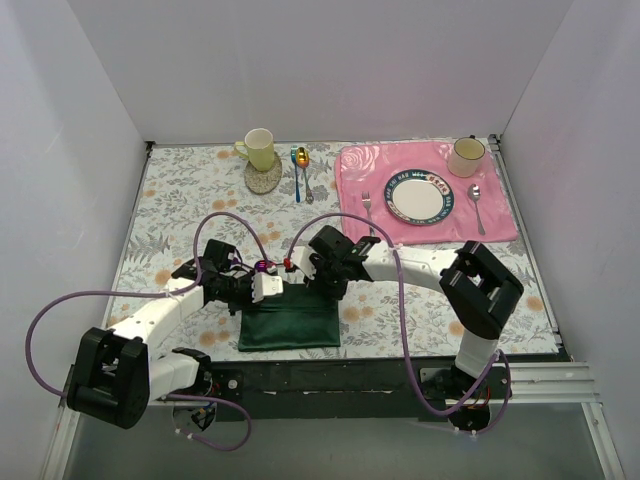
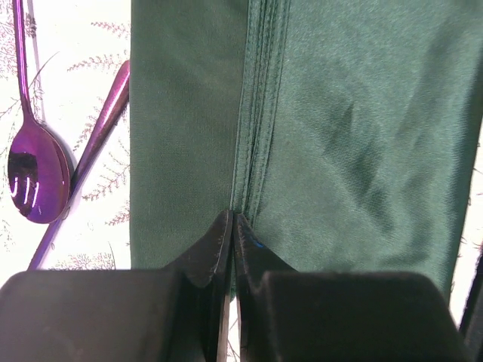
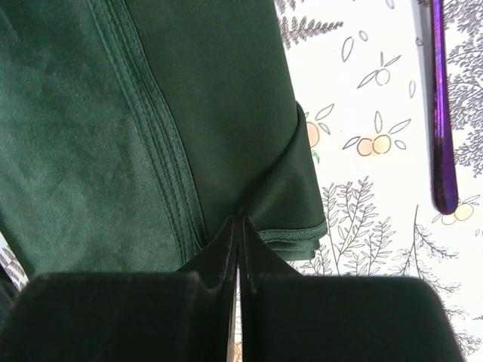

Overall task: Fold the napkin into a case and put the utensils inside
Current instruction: Fold the lower triangle-folded napkin at the center of the board.

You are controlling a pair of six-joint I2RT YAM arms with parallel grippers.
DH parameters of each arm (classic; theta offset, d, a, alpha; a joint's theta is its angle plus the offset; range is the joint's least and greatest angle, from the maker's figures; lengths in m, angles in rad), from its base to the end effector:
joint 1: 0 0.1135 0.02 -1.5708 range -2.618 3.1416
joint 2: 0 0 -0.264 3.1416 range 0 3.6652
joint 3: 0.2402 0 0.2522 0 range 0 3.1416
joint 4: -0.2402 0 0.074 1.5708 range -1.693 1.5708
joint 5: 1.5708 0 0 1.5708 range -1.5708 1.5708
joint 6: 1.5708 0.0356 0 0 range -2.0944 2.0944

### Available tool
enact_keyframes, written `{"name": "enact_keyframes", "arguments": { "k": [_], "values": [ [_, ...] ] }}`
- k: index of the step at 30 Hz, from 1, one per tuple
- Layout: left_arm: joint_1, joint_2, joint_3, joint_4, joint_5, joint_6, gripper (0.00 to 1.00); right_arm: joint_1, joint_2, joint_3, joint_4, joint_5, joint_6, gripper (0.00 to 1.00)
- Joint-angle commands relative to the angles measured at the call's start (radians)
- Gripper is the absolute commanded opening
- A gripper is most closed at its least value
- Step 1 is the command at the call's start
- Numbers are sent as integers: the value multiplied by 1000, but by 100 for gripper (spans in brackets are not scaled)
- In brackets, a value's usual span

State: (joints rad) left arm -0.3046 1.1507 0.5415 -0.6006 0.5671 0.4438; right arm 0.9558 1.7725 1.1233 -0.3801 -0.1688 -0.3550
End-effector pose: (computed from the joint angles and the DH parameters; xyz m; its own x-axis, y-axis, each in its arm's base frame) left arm 0.1701 -0.0735 0.1663 -0.6197 0.5745 -0.5348 0.7751 0.5548 -0.3022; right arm 0.2031 0.2979 0.1784 -0.1664 -0.8294 -0.5333 -0.9737 0.2237 -0.0442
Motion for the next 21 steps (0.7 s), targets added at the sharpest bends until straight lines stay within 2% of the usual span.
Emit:
{"name": "enact_keyframes", "arguments": {
  "k": [1,14,21],
  "values": [
    [-5,-42,41,-54,54,-1,0,-2,-51,18,-36,-37,-27,1],
    [-5,-82,54,-129,99,38,0,-2,-97,24,-92,-120,-32,1],
    [-7,-49,46,-128,99,38,0,0,-64,-25,-66,-107,-42,1]
  ]
}}
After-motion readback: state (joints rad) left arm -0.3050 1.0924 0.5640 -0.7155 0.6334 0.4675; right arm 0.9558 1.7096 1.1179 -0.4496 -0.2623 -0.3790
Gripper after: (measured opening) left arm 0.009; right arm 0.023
